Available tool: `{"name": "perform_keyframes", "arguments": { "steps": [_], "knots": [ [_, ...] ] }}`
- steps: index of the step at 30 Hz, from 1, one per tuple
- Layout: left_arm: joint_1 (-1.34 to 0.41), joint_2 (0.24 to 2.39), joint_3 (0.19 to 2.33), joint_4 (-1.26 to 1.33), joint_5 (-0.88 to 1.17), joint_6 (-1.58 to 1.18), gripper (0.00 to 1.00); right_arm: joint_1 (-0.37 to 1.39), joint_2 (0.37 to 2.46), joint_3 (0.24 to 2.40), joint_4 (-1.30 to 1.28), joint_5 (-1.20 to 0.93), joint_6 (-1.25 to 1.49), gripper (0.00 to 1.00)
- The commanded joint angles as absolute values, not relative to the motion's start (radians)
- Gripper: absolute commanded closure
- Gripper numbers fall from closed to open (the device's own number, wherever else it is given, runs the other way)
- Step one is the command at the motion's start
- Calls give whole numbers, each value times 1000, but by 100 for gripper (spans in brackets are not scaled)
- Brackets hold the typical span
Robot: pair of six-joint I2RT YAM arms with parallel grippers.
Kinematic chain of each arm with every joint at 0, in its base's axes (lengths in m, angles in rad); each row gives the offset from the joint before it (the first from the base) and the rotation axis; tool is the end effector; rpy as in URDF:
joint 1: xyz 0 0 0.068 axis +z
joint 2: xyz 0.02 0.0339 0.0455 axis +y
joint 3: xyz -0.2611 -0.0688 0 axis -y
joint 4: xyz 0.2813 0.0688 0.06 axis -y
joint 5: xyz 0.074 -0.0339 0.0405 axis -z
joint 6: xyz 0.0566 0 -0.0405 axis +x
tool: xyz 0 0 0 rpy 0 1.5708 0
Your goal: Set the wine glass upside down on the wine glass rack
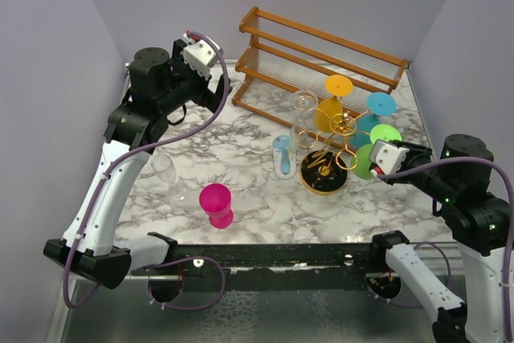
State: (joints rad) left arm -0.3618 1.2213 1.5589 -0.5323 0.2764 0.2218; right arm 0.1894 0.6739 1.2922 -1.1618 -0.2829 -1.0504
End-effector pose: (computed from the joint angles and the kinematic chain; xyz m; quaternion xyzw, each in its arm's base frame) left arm 0.2771 -0.1214 0.4837 0.3039 0.7076 -0.1501 0.6200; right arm 0.1152 0.0382 0.4220 -0.5573 0.6616 -0.0914 0.4933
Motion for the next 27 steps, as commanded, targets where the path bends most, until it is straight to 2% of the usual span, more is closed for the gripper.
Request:
{"name": "perform_keyframes", "arguments": {
  "steps": [1,11,18,24,27],
  "knots": [
    [-358,1189,1546,-529,298,243,6,186,675,1355,-1167,-355,-1011,62],
    [-358,1164,1491,-693,379,377,7,186,778,1517,-1012,-450,-791,62],
    [-359,1121,1431,-930,514,578,8,185,937,1526,-794,-306,-585,60],
    [-364,1088,1361,-1096,540,692,10,185,1007,1495,-622,-275,-528,53],
    [-367,1075,1304,-1146,553,717,12,186,1016,1473,-546,-295,-488,46]
  ]
}}
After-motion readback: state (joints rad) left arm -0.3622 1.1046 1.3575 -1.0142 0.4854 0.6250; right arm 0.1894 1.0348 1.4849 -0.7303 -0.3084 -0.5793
